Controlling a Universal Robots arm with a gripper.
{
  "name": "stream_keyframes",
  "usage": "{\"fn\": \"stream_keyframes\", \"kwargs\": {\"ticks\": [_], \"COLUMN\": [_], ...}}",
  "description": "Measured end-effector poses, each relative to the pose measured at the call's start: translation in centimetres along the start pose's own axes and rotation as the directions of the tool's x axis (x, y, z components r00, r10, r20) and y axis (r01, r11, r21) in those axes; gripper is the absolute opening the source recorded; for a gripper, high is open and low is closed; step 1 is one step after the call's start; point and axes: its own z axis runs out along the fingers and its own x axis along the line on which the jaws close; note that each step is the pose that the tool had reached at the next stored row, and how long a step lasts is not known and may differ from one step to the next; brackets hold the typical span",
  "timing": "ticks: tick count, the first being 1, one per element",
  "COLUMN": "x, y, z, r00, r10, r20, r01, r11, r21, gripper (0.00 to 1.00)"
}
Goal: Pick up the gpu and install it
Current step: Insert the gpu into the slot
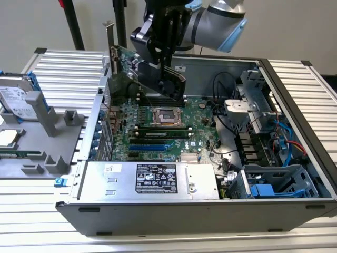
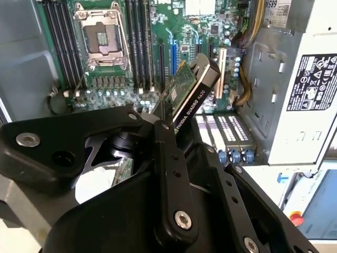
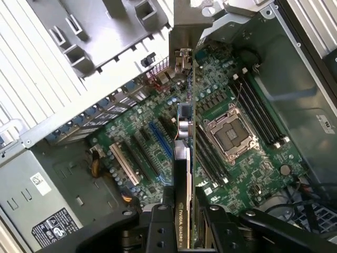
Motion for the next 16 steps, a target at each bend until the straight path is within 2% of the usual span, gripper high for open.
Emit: {"fn": "stream_keyframes", "kwargs": {"ticks": [7,16], "x": [-0.01,-0.10], "y": [-0.01,-0.16], "z": [0.00,0.00], "r00": [0.9981,0.9923], "r10": [-0.062,-0.124], "r20": [-0.0012,-0.0024], "r01": [0.062,0.124], "r11": [0.9981,0.9923], "r21": [-0.0012,-0.0025], "gripper": [0.00,0.00]}}
